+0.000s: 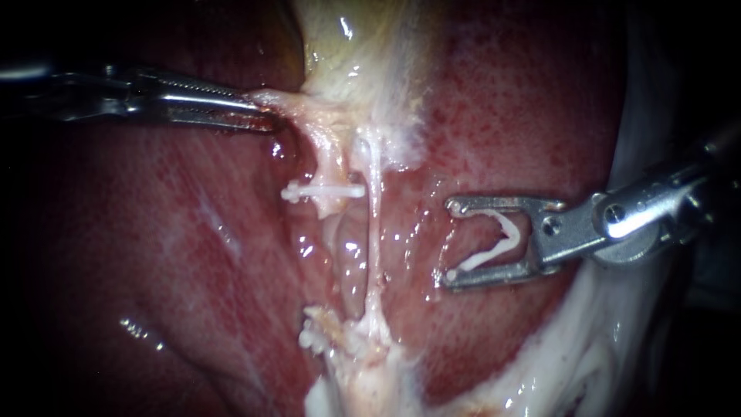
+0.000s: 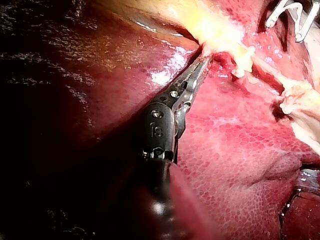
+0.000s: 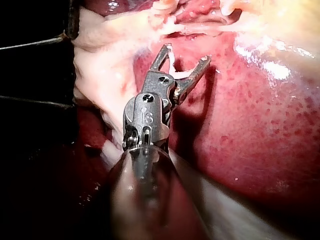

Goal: Clipping first clip right tube

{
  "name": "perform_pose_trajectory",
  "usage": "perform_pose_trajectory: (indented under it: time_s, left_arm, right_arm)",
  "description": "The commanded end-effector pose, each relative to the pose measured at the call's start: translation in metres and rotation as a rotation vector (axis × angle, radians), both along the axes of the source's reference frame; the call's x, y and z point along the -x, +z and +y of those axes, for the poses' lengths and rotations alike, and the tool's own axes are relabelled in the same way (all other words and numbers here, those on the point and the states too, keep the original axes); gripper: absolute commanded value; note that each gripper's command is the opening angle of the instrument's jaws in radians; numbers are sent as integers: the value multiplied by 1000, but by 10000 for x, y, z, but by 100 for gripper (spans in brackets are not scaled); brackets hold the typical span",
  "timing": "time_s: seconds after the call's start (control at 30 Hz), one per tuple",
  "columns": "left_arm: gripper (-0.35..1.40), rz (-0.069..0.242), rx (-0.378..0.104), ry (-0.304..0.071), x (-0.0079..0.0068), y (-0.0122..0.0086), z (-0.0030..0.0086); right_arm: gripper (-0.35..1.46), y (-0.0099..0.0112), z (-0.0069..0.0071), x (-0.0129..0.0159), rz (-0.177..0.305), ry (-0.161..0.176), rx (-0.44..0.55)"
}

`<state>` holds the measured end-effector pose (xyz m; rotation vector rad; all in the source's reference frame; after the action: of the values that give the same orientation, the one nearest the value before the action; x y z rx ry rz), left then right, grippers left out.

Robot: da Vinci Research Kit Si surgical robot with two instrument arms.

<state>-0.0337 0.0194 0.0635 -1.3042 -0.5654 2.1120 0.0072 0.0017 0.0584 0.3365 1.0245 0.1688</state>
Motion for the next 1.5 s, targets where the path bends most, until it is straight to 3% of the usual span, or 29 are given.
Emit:
perform_pose_trajectory:
  time_s: [0.03, 0.1, 0.17, 0.27, 0.4, 0.77, 1.23, 1.5]
  left_arm:
    - [-35, -2, -3, 1, -4, -5, 3]
    - [-35, -7, -10, 7, -10, -16, 7]
    - [-35, 1, -13, -2, -20, -33, 14]
    - [-35, -10, 4, -22, -34, -58, 21]
    - [-35, -11, 13, -27, -42, -75, 21]
    - [-35, -10, 14, -28, -40, -73, 19]
    - [-35, -9, 15, -29, -38, -72, 19]
    - [-35, -10, 15, -29, -38, -71, 19]
  right_arm:
    - [50, 0, 0, 0, 2, -3, -2]
    - [50, 0, -1, 0, 2, -3, -2]
    - [50, 0, -1, 0, 3, -5, -4]
    - [50, 0, -1, -1, 1, -6, -4]
    - [50, 0, -1, -2, 6, -8, -7]
    - [50, -5, -13, -33, 54, -27, -17]
    - [49, 35, -35, -80, 64, -11, -124]
    - [49, 56, -39, -96, 100, -1, -208]
